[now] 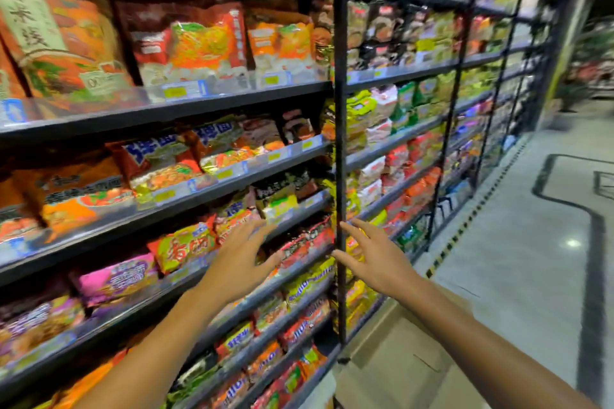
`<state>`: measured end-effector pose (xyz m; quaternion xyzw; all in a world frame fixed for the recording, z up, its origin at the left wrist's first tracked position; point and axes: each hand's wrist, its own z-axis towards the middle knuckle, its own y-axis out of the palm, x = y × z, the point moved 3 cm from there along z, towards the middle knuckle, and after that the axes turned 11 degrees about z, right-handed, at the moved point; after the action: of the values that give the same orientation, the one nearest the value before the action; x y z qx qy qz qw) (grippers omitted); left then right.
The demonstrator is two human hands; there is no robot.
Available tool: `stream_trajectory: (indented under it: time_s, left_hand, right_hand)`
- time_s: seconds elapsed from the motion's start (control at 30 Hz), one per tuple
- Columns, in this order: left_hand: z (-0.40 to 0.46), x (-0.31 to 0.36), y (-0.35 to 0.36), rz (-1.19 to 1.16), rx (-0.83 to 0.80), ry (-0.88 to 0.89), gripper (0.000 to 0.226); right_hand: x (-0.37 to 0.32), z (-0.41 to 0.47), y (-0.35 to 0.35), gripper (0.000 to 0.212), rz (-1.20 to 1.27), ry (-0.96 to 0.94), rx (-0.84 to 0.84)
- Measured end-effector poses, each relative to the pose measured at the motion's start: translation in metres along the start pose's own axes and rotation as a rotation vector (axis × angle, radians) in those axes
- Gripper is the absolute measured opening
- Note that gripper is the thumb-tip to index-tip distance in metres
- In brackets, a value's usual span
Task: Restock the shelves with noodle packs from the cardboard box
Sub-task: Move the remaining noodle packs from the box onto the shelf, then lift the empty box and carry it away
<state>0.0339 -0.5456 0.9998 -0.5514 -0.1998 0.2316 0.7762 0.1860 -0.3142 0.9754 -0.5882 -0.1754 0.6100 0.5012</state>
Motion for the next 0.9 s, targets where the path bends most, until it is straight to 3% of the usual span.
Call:
stream_trajectory:
  time_s: [0.1, 0.33, 0.47, 0.57, 0.7, 0.9]
  left_hand:
    - [0.002, 0.015, 0.011, -0.035, -0.024, 0.067, 0.074]
    - [-0.016, 0.016, 0.031, -0.117, -0.101, 0.195, 0.086]
    - [-0.034, -0.017, 0.045, -0.037, -0.071, 0.285, 0.087]
    - [-0.04, -0.031, 0.061, -0.012, -0.107, 0.311, 0.087]
    - [-0.04, -0.023, 0.088, -0.043, -0.201, 0.353, 0.095]
    - [-0.027, 0.021, 0.14, -0.098, -0.292, 0.429, 0.087]
  right_hand:
    - [0.016, -0.024, -0.003, 0.079, 0.002, 0.061, 0.033]
    - [0.018, -0.078, -0.002, 0.074, -0.061, 0.207, 0.156]
    - [0.004, -0.104, 0.019, 0.077, -0.078, 0.282, 0.155]
    - [-0.004, -0.126, 0.036, 0.093, -0.086, 0.335, 0.158]
    - [0.011, -0.156, 0.053, 0.073, -0.099, 0.434, 0.152]
    - [0.055, -0.189, 0.055, 0.076, -0.088, 0.563, 0.17]
